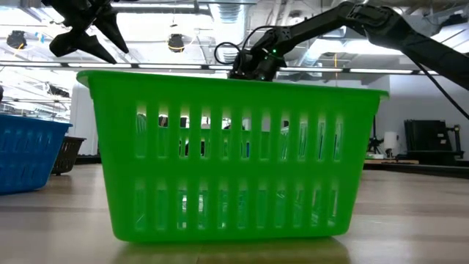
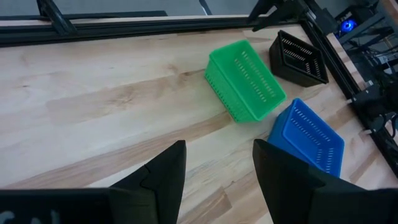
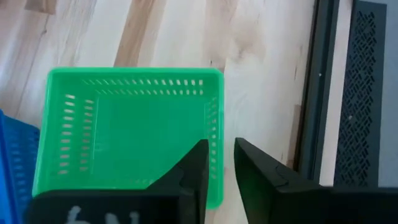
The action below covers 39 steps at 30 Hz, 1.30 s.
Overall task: Stack baskets by color
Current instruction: Stack the left black bin on the right stacked black bins
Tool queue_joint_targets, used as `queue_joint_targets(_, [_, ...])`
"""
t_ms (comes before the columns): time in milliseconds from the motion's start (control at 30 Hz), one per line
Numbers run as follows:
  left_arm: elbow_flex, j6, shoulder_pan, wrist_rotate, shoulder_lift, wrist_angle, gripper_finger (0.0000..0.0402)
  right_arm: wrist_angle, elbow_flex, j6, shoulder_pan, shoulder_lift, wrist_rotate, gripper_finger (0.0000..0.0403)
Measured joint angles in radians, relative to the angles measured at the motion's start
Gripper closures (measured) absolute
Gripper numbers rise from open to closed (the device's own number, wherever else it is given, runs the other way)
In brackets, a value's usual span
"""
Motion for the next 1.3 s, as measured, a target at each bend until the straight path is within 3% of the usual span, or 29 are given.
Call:
queue_joint_targets(333, [0.000, -0.001, 0.000, 0.000, 0.000, 0.003, 0.0228, 0.005, 0.052, 0.048, 0.000, -0.014, 0.000, 0.0272])
queue_joint_targets(467, [0.000, -0.002, 0.000, 0.012, 0.000, 0.047, 0.0228, 0.029, 0.089, 0.119, 0.000, -0.104, -0.009, 0.0255])
queue_joint_targets(733, [0.000, -0.015, 0.000, 0.248, 0.073, 0.061, 0.0228, -0.018, 0.085, 0.277, 0.021, -0.342, -0.010, 0.0230])
queue_joint_targets(933, [0.000, 0.029, -0.004, 0.408, 0.157, -0.135, 0.0228, -0.083, 0.084, 0.458, 0.091, -0.487, -0.059, 0.0228])
queue_joint_targets(1167, [0.000, 0.176, -0.051, 0.262, 0.183, -0.326, 0.0228, -0.159, 0.085, 0.584, 0.221, -0.569, -0.071, 0.0234])
queue_joint_targets(1300, [0.000, 0.255, -0.090, 0.266, 0.181, -0.376, 0.0228, -0.188, 0.084, 0.659, 0.294, -0.571, -0.065, 0.0232])
